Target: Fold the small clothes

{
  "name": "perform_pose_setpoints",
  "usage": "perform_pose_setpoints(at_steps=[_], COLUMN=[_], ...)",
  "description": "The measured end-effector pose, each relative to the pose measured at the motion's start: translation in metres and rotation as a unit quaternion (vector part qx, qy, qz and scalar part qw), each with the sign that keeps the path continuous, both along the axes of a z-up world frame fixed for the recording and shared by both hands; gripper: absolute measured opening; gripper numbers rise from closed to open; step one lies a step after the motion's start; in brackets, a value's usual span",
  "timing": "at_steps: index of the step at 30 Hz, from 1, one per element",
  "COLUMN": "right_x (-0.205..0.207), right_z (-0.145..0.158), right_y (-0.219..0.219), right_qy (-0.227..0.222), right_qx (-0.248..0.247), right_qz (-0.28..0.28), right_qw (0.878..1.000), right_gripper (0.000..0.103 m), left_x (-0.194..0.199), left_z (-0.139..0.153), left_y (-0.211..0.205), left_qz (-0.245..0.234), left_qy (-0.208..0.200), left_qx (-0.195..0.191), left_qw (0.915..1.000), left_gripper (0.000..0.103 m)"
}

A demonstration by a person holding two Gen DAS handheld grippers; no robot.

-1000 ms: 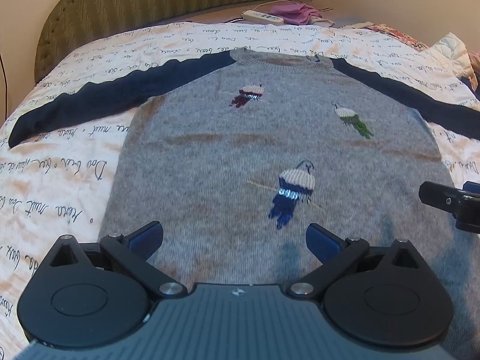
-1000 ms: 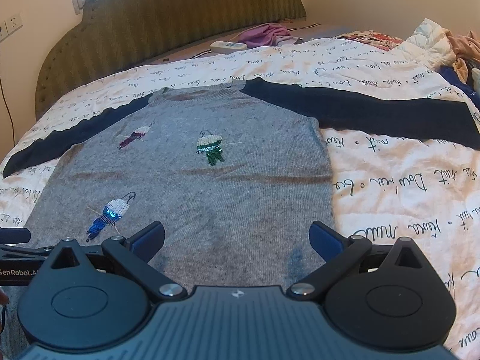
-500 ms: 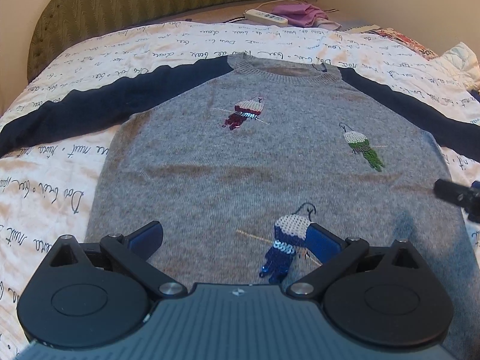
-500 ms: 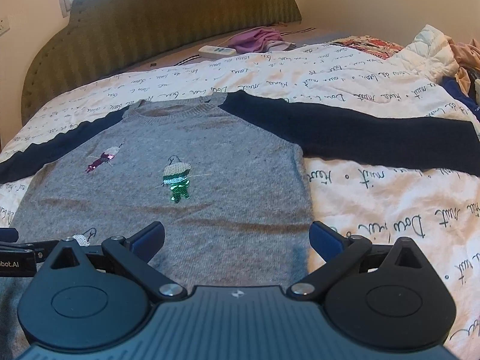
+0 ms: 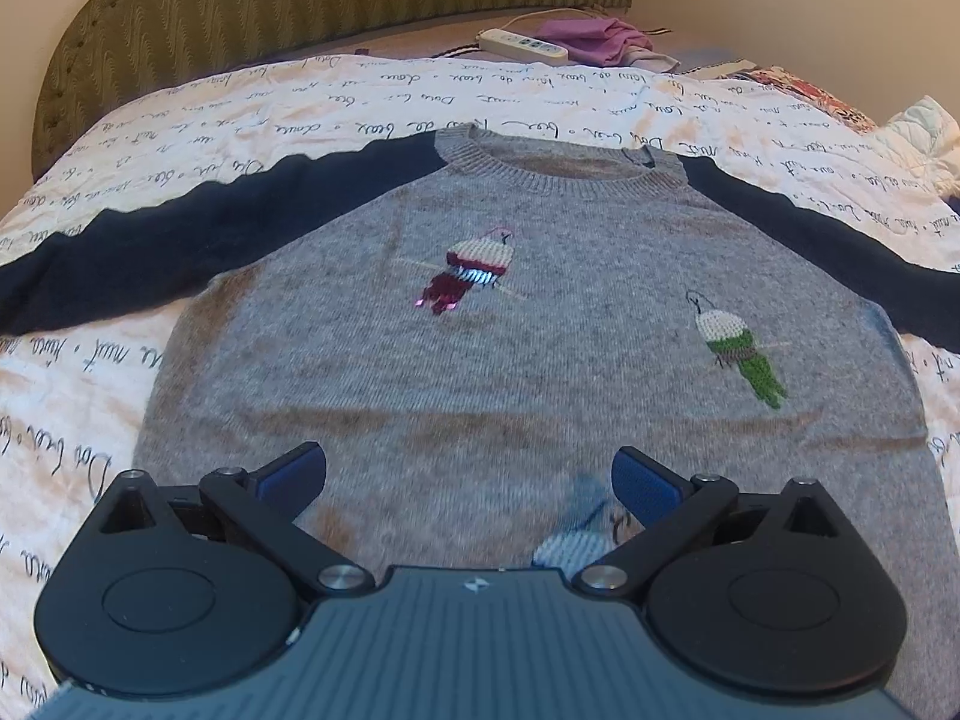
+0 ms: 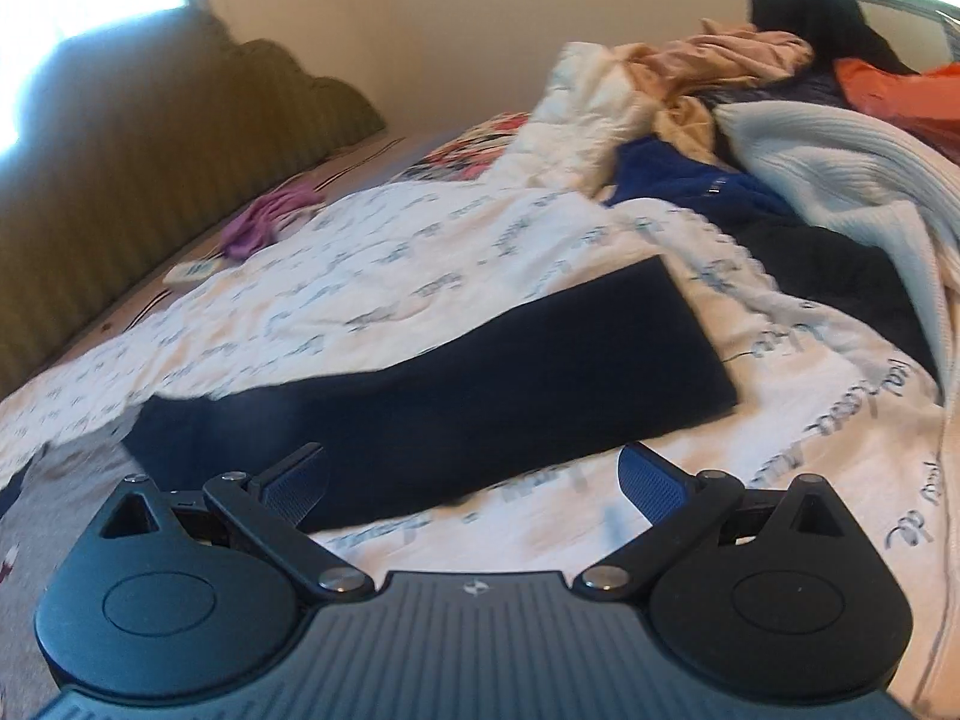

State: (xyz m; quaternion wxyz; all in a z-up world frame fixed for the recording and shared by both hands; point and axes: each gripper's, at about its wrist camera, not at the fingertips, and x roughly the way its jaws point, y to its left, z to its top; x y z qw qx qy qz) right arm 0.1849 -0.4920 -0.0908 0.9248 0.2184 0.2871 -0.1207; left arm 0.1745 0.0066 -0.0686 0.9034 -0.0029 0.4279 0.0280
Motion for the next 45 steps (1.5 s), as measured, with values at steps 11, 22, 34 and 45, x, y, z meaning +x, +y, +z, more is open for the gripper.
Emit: perform_pose_setpoints(at_steps=[11,22,34,45], right_x=[0.016,0.025,0.055,0.108], right_z=[-0.047,-0.043,0.042,-0.003], right_y=[-0.098,-0.086,0.077,0.321], right_qy=[-0.024,-0.019,-0.085,0.006], right_qx=[0.203,0.173,0.109,0.124], right_qz=[-0.073,-0.066,0.113,0.326], right_qw=[0.976,0.983,0.984,0.937], right_gripper=[0.103,0.009,0.008,0.008], left_x=[0.022,0.018,0.000,-0.019], left_z=[-0.003,-0.001,0.019,0.042], left_y=[-0.025,-0.014,0.036,0.087], left_qz=[-0.022,-0.012,0.013,0.038], left_qy=[-0.009,-0.012,-0.053,-0.100], left_qx=[-0.005,-0.021,-0.148,-0.197], left_qw=[0.9997,0.9996,0.9875,0.9746], left_gripper=[0.103,0.103,0.103,0.103])
